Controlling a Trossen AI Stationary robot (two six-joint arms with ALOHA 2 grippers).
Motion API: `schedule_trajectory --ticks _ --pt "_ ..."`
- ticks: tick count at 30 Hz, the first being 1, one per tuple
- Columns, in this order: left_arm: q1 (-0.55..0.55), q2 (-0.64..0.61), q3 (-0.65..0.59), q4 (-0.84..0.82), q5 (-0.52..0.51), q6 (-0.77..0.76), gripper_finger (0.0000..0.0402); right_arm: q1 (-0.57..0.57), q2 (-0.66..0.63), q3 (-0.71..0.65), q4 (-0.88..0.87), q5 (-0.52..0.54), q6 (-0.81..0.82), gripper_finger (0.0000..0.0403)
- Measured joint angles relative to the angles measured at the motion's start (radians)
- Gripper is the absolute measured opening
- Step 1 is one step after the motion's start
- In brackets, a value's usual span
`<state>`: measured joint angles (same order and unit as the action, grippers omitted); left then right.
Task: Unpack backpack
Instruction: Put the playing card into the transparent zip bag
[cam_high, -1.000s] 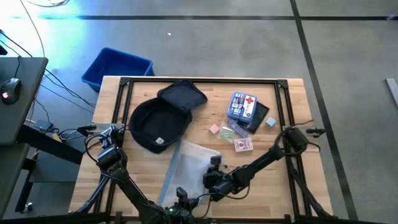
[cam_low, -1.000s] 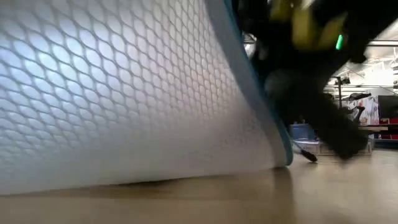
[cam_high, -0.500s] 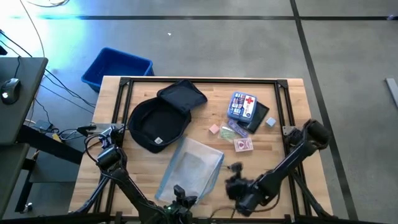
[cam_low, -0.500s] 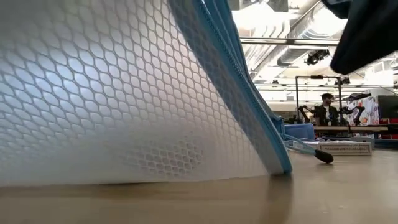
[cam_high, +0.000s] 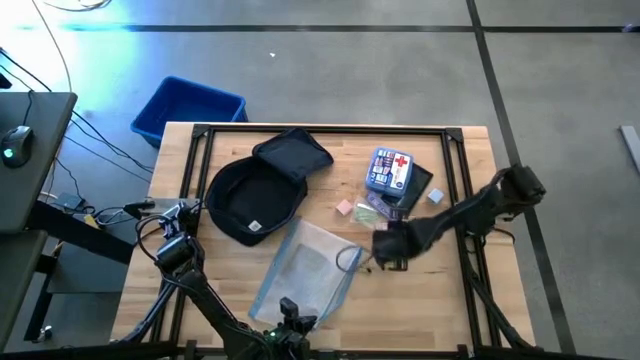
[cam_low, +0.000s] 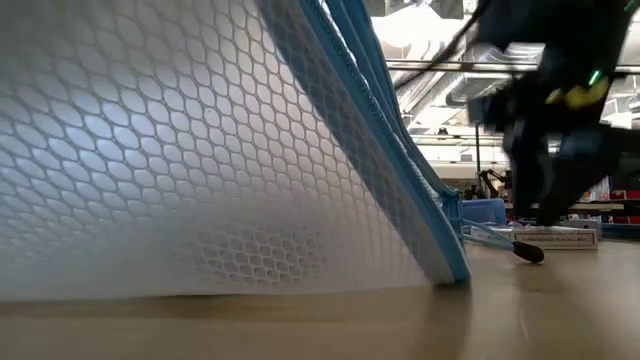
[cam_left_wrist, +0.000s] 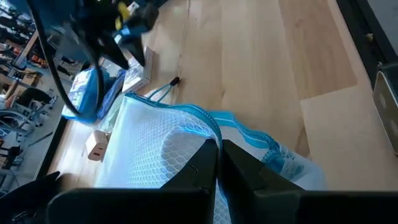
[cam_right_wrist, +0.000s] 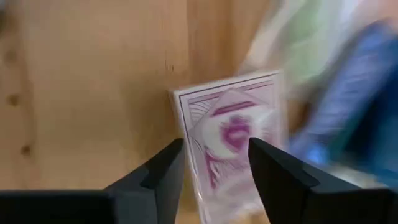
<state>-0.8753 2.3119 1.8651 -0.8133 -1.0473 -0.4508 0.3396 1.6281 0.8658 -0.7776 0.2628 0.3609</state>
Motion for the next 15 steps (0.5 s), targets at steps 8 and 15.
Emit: schedule_trajectory --ticks 8,15 --pt "0.003 0.0 0.0 -0.002 0.001 -0.001 0.0 -0.035 -0.002 0.02 0.131 -0.215 0.012 0.0171" --pt "0.005 0.0 0.0 -0.002 0.021 -0.01 0.0 0.018 0.004 0.124 0.104 -0.2 -0.052 0.0186"
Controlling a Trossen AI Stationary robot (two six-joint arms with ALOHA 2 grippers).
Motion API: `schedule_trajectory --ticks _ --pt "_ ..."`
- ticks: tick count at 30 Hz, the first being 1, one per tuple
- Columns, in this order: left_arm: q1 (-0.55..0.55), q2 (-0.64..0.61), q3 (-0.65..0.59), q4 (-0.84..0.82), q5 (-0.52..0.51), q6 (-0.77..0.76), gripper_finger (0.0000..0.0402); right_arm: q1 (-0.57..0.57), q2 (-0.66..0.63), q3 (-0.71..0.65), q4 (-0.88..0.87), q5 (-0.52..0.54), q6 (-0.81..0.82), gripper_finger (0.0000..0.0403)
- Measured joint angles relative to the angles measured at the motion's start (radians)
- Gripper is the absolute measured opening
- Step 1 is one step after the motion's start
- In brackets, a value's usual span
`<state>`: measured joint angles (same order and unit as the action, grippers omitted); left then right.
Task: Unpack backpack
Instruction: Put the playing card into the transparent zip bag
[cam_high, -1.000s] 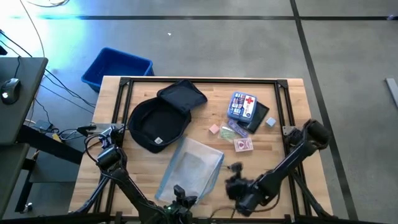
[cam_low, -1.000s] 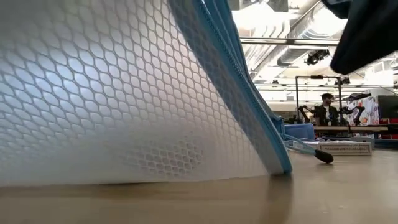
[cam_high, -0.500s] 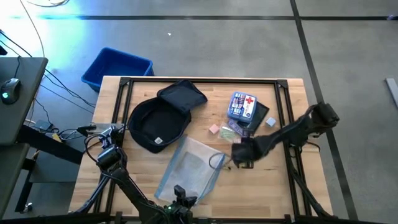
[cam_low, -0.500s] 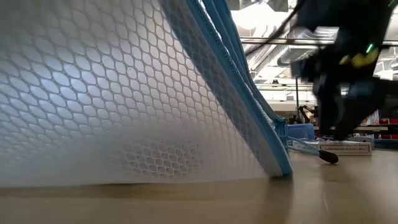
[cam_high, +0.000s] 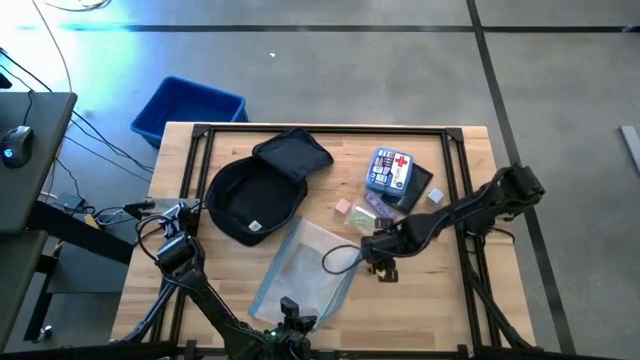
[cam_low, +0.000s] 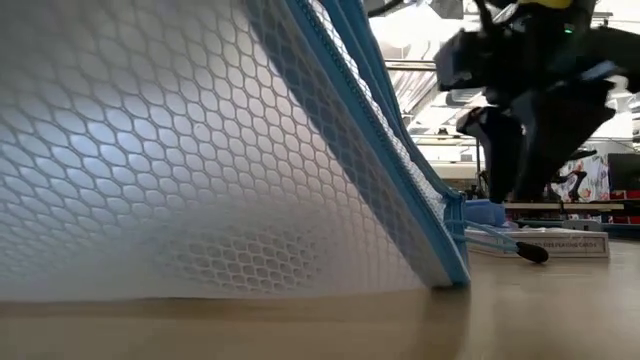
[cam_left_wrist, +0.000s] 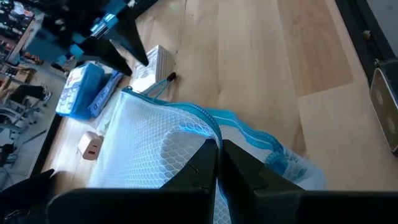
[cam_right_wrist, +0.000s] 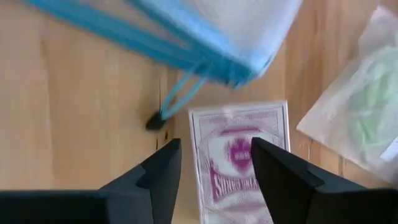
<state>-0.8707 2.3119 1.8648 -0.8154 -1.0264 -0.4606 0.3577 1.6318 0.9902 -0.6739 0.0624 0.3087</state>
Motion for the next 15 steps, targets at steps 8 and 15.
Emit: schedule_trajectory --ticks 8,15 --pt "0.0 0.0 -0.001 0.0 0.0 -0.001 0.0 0.011 0.0 -0.023 -0.058 0.084 -0.066 0.0301" --pt "0.0 0.0 -0.001 0.0 0.017 0.0 0.0 -0.041 0.025 -0.024 -0.053 0.079 -0.152 0.0366"
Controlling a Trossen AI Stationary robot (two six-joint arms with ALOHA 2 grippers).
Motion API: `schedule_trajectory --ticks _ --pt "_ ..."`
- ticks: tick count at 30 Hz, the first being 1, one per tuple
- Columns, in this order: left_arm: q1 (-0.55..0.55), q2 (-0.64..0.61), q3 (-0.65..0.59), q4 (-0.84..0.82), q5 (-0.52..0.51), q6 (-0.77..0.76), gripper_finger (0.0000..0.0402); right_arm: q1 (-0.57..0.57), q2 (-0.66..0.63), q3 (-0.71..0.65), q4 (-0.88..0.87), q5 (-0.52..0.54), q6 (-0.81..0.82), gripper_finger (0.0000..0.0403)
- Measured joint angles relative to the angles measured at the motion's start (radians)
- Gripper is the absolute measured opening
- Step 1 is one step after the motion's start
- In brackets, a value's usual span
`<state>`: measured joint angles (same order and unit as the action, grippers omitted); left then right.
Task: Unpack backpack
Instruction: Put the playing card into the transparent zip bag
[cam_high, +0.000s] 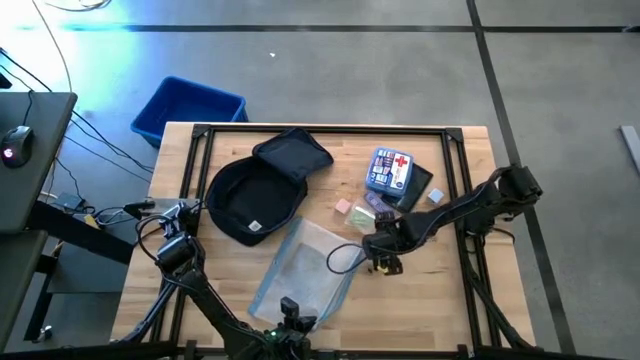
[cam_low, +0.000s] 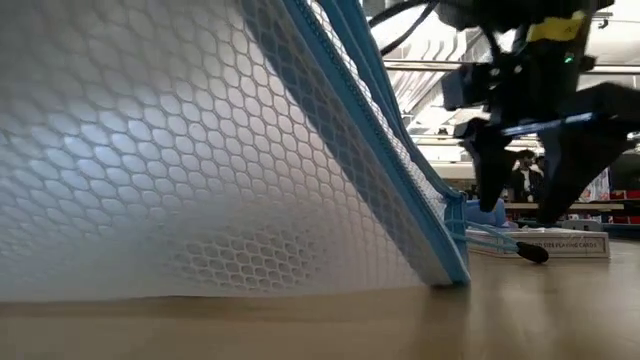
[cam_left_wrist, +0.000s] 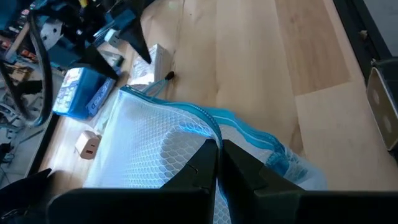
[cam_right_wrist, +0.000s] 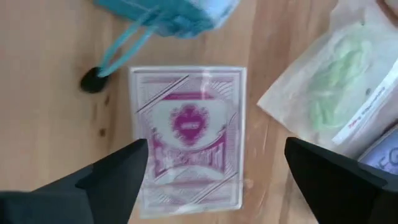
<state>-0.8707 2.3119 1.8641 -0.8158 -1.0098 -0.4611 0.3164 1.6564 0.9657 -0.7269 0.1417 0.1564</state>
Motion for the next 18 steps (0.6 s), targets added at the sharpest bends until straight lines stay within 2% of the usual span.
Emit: schedule_trajectory --ticks 5,12,18 --pt "0.0 0.0 0.0 0.0 0.009 -0.009 0.0 -0.014 0.05 0.005 0.022 -0.077 -0.03 0.0369" --pt "0.0 0.0 0.0 -0.002 0.023 -0.009 0.0 -0.014 0.08 0.007 0.038 -0.101 -0.05 0.0369" --pt "0.001 0.0 0.0 -0.003 0.024 -0.009 0.0 -0.015 0.078 0.065 -0.02 -0.084 -0.052 0.0369"
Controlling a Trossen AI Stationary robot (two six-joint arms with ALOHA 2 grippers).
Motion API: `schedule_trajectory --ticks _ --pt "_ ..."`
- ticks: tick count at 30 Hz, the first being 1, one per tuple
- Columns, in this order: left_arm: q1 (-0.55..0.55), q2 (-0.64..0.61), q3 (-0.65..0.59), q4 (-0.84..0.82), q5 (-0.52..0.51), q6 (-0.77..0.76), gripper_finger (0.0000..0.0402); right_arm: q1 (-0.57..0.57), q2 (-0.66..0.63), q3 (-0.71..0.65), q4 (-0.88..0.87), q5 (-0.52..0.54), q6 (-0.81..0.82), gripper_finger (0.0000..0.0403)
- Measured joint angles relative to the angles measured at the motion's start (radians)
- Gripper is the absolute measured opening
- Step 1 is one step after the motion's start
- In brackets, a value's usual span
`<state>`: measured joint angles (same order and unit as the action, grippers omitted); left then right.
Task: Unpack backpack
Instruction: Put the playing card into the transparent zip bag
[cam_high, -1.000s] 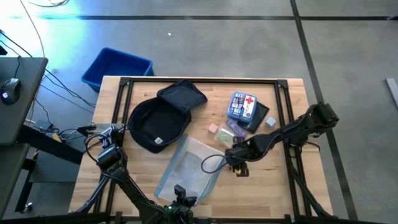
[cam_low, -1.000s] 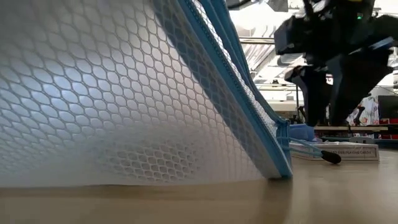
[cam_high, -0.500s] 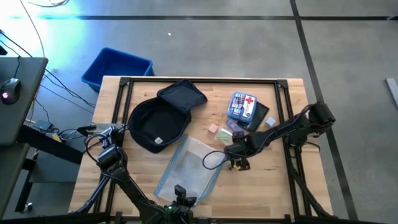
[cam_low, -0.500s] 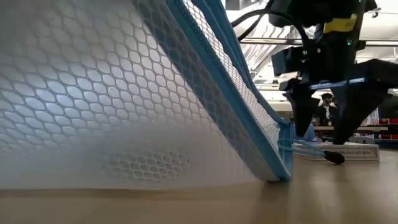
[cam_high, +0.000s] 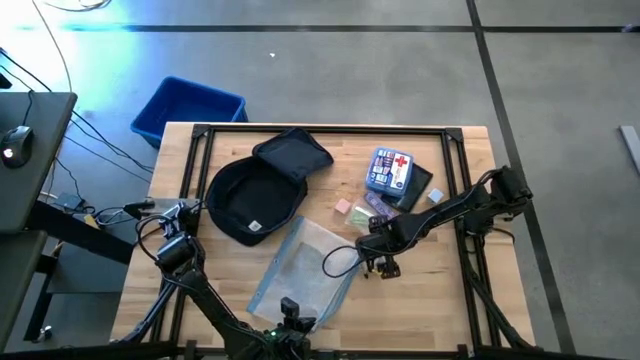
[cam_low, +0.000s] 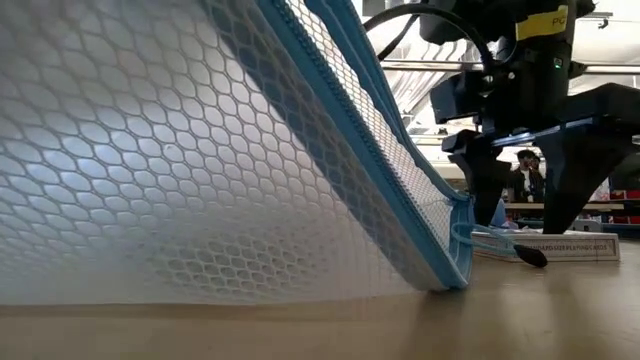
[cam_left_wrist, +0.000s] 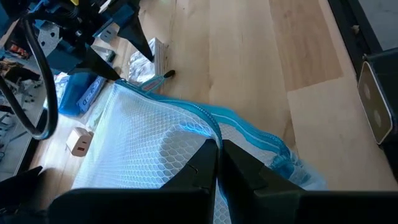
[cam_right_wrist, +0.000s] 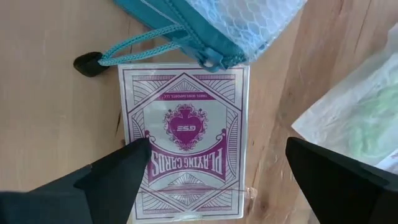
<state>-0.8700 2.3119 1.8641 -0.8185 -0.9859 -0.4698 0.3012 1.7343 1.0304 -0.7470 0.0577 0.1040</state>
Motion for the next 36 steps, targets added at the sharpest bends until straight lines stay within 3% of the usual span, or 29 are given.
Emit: schedule_trajectory --ticks 12,23,26,30,36 --pt "0.0 0.0 0.0 0.0 0.007 -0.001 0.0 0.031 0.004 0.065 -0.062 -0.008 0.071 0.0369" --pt "0.0 0.0 0.0 0.0 0.018 -0.017 0.0 0.053 0.142 0.073 -0.058 -0.013 0.073 0.0368" --pt "0.0 0.0 0.0 -0.001 0.018 -0.017 0.0 0.052 0.158 0.073 -0.057 -0.021 0.079 0.0347" --pt "0.0 0.001 0.0 -0.008 0.017 -0.017 0.0 0.058 0.146 0.072 -0.073 -0.019 0.086 0.0278" --pt "0.001 0.002 0.0 -0.016 0.0 -0.034 0.0 0.112 0.062 0.06 -0.139 -0.011 0.217 0.0277"
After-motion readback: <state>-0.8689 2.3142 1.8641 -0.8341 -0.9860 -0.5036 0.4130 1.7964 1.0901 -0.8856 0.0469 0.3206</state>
